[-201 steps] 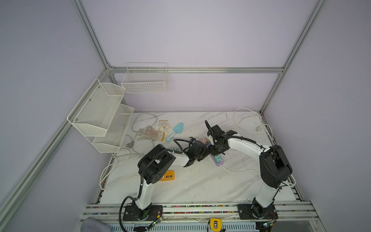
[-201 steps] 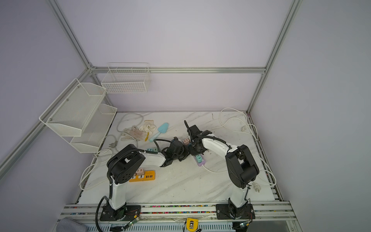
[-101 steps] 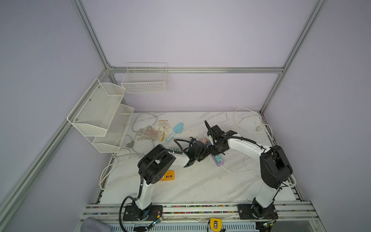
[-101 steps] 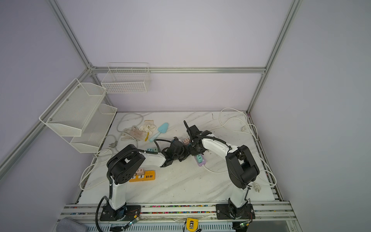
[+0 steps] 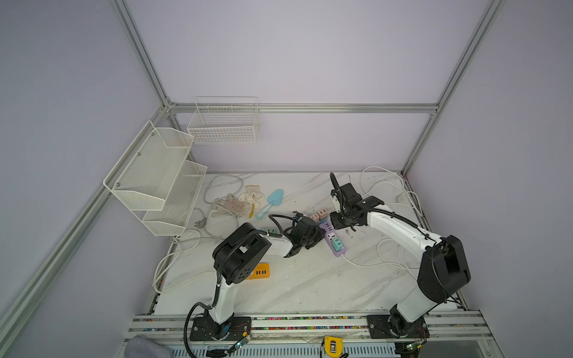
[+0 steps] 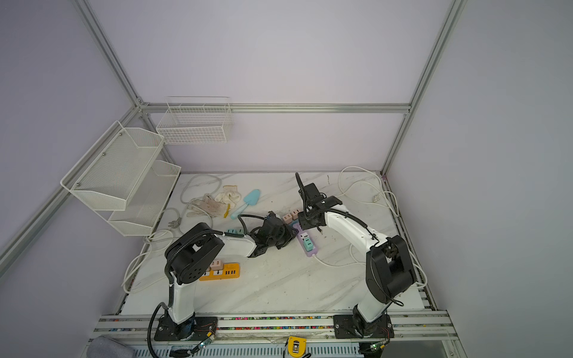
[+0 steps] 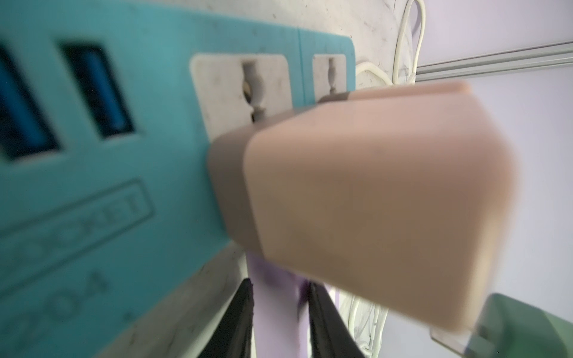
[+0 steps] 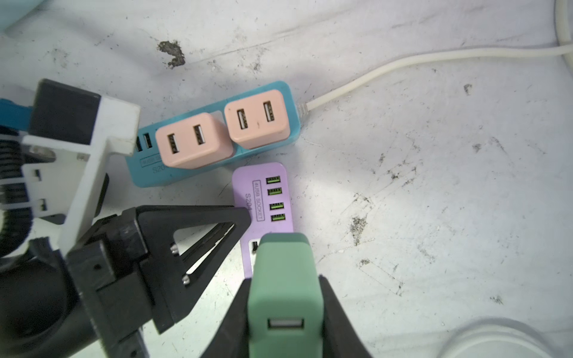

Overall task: Pull the plug off the socket
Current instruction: 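Pull the green plug up and away from the purple strip with the right gripper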

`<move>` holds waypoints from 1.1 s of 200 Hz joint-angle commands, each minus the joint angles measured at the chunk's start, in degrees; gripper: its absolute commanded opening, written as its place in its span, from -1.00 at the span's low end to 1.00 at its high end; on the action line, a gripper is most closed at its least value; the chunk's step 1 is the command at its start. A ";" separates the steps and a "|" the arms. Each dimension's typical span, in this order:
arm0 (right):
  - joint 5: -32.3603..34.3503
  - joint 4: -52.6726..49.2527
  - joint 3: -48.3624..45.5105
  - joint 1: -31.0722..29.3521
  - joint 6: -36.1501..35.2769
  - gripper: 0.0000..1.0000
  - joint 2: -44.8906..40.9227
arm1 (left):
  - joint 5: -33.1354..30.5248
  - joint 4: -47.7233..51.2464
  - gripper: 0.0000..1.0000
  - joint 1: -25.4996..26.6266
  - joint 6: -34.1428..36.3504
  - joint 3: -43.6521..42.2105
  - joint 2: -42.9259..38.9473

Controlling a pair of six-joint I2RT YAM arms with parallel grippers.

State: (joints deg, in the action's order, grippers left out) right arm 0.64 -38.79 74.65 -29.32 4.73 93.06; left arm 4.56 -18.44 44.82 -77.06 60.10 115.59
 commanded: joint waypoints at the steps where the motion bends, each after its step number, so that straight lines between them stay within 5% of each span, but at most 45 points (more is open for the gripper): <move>1: -1.98 0.78 -0.10 2.45 0.70 -0.78 -4.63 | 0.91 16.25 -0.41 0.62 3.05 -0.44 1.22; 68: -12.58 10.12 -5.91 8.83 5.91 -0.79 -14.04 | 2.94 11.96 -0.41 0.78 6.99 3.62 -5.18; 220: -40.69 45.12 -34.52 28.10 23.69 -0.82 -22.70 | -7.89 19.39 -0.28 3.35 18.39 -6.56 -25.35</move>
State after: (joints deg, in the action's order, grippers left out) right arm -33.67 -4.32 44.82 -3.68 23.22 71.48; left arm -1.61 0.27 47.72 -63.05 57.30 94.17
